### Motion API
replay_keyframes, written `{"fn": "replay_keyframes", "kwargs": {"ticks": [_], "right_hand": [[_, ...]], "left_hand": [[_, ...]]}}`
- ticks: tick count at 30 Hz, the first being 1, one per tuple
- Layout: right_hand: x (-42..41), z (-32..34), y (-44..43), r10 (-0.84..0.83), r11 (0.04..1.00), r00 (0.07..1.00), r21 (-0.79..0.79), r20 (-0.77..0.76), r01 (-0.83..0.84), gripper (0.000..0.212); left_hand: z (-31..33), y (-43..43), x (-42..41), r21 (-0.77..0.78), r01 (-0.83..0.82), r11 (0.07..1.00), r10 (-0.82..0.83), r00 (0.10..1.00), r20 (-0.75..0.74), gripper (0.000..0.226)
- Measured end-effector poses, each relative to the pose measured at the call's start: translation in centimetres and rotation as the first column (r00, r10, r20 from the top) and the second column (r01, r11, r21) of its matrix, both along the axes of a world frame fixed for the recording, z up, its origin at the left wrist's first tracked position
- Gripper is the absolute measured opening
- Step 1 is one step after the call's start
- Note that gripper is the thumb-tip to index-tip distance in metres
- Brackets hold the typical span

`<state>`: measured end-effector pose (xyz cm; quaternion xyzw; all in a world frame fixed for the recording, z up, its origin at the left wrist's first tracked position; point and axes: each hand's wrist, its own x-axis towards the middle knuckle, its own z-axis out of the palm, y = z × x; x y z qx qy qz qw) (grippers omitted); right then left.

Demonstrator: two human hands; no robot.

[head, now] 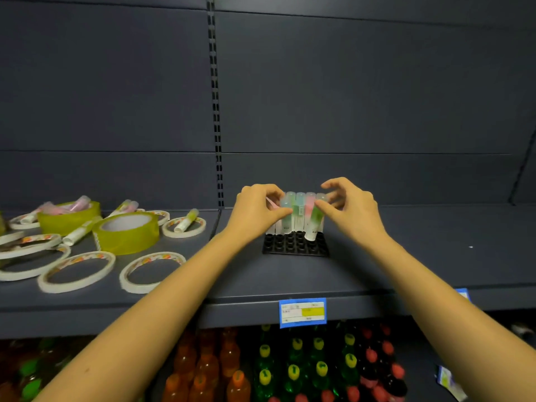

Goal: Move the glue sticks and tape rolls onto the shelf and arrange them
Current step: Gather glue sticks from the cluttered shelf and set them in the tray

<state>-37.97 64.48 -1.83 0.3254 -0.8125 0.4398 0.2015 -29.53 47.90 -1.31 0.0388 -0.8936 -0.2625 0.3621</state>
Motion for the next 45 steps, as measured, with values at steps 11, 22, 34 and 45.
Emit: {"fn": "replay_keyframes", "kwargs": {"ticks": [11,22,34,45], "right_hand": [[-2.5,-0.9,-0.3,0.052,0.998,0.997,0.028,-0.049,-0.05,0.028],[-3.5,-0.8,-2.4,0.089,0.996,0.994,0.033,-0.06,-0.087,0.024],[-3.9,0.1,-3.9,-0.04,0.927,0.953,0.344,-0.302,0.148,0.031],[-1.4,5.1,-6.3,-0.009,0.825,0.93,0.522,-0.368,0.215,0.036]], "left_hand": [[-0.8,0.9,-3.1,-0.108,-0.12,0.987,0.125,0.992,0.035,0.027],[-1.0,0.1,-4.9,-0.664,-0.221,0.715,0.275,0.961,-0.023,0.029],[0.0,-2.7,-2.0,-0.445,-0.261,0.857,0.247,0.965,-0.089,0.029],[1.1,-10.5,6.1,-0.342,-0.493,0.8,0.537,0.843,0.041,0.023]]}}
